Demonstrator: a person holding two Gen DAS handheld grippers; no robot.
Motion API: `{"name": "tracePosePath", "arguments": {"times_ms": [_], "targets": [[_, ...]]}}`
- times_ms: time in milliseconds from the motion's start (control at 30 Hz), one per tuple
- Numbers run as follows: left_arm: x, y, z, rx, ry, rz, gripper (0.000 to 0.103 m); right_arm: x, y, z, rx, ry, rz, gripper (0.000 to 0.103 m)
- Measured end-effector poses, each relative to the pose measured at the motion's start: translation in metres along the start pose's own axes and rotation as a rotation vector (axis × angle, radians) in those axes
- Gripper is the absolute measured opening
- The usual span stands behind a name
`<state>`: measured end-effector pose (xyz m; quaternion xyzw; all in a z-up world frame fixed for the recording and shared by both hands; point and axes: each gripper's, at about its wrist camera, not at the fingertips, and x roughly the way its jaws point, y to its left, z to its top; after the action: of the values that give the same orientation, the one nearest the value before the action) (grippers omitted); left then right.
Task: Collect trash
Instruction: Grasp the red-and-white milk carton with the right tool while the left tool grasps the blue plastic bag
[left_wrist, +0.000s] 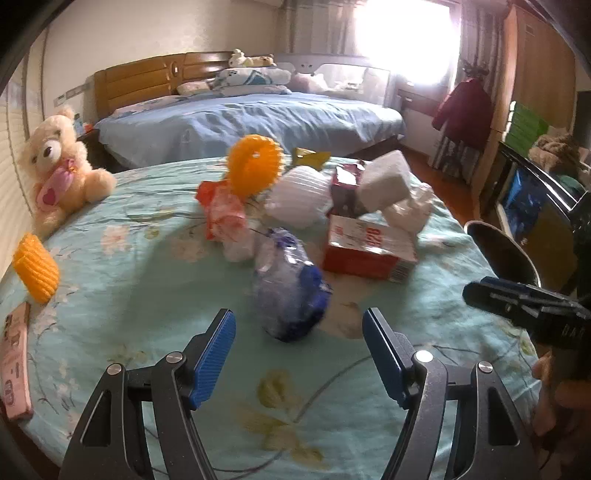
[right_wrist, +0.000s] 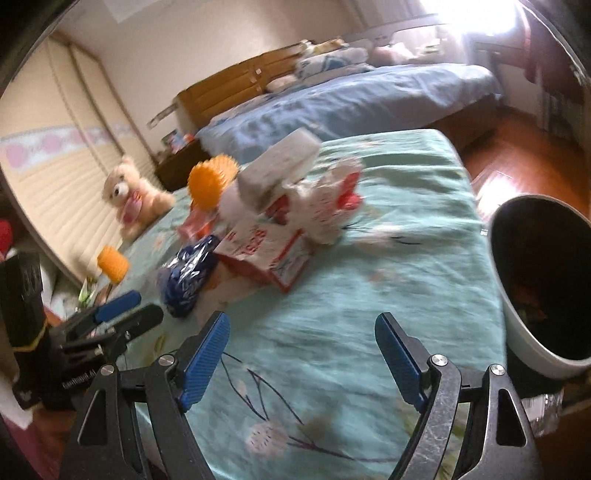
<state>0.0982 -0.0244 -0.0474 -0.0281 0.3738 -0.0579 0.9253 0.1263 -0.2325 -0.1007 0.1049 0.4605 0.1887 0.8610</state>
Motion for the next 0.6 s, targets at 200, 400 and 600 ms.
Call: {"name": "tracePosePath", "arguments": {"times_ms": [200, 400, 600], "targets": [[0.016, 0.013, 0.015, -0.013, 0.023, 0.005, 0.071, 0.025, 0.018, 0.012, -0.142, 0.057, 0.028, 0.082], [0.045, 0.026, 0.029, -0.028, 0.059, -0.004, 0.071, 0.049, 0.023, 0.028, -0.246, 0.104, 0.050, 0.082], [0.068, 0.043, 0.034, -0.051, 0.084, -0.018, 0.064, 0.070, 0.022, 0.040, -0.308, 0.146, 0.065, 0.082]]}}
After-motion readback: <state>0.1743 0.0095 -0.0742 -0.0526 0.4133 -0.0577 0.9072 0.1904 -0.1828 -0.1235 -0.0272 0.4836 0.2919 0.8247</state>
